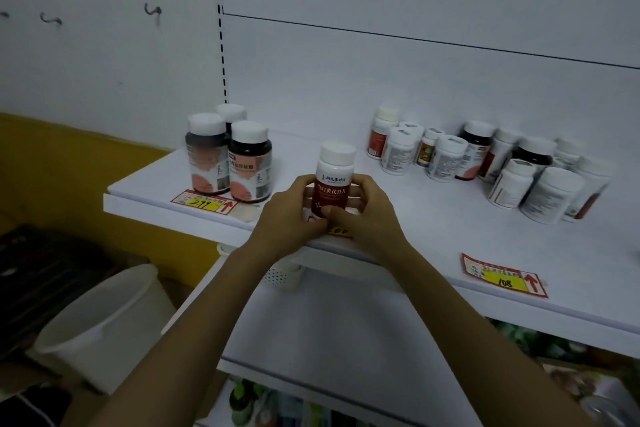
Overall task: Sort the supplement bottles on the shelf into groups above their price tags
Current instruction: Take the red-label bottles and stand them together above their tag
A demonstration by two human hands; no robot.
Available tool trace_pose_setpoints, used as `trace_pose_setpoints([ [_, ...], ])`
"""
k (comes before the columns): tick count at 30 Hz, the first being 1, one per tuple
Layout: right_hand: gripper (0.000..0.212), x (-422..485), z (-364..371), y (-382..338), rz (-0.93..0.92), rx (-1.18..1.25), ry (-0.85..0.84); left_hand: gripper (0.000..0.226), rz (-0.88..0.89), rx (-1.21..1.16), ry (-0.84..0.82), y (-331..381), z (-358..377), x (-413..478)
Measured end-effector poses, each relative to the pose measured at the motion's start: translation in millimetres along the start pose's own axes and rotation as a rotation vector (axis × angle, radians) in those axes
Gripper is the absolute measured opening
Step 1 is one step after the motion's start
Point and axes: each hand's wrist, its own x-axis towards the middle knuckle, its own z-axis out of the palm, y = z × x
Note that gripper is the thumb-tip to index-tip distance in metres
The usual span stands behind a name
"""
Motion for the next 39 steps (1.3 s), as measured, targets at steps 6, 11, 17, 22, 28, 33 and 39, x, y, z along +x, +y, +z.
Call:
trace_pose_setpoints([
  [6, 0.058, 0.7, 0.7, 6.0, 0.019, -0.043, -0.012, 0.065, 0.060, 0.055, 0.028, -2.6, 5.3, -1.3],
  [11, 0.051, -1.5, -0.9, 5.1, 0.062, 0.016, -0.034, 0.067, 0.096, -0.013, 0.011, -0.4, 1.9, -3.7],
  [17, 0.042, -0.7, -12.9, -3.0, 0.120, 0.082, -0.076, 0.056, 0.162, 0.096, 0.094, -16.7, -6.2, -27.0],
  [22, 0.038, 0.8, -15.2, -7.9, 0.117, 0.051, -0.103, 0.031, 0.144, 0.085, 0.101, -14.4, -8.1, -25.8],
  [28, 0.035, -5.8, -14.1, -2.7, 0.106, 0.071, -0.015, 0.020, 0.085, 0.075, 0.059, -14.8, -11.4, -14.4],
  [33, 0.039, 1.3, -13.2, -4.2, 0.137, 0.094, 0.014, 0.025, 0.089, 0.098, -0.019, -13.0, -11.9, -12.3],
  [39, 0.045, 0.1, -7.6, -3.3, 0.125, 0.088, -0.024, 0.025, 0.120, 0.096, -0.052, -13.9, -12.8, -11.6],
])
